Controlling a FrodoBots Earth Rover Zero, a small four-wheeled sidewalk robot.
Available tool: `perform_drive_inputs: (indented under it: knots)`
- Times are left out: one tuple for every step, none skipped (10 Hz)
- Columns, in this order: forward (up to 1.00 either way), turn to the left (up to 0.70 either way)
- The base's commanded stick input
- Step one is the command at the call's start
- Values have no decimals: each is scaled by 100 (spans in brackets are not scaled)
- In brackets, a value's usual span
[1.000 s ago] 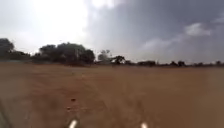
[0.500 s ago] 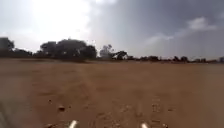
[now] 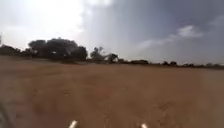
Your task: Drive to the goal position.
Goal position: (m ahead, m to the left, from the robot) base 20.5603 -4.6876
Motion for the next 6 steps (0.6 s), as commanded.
perform_drive_inputs:
  knots:
    - [100,-27]
    - [100,-27]
    - [100,-16]
    - [100,-4]
    - [68,0]
    - [20,0]
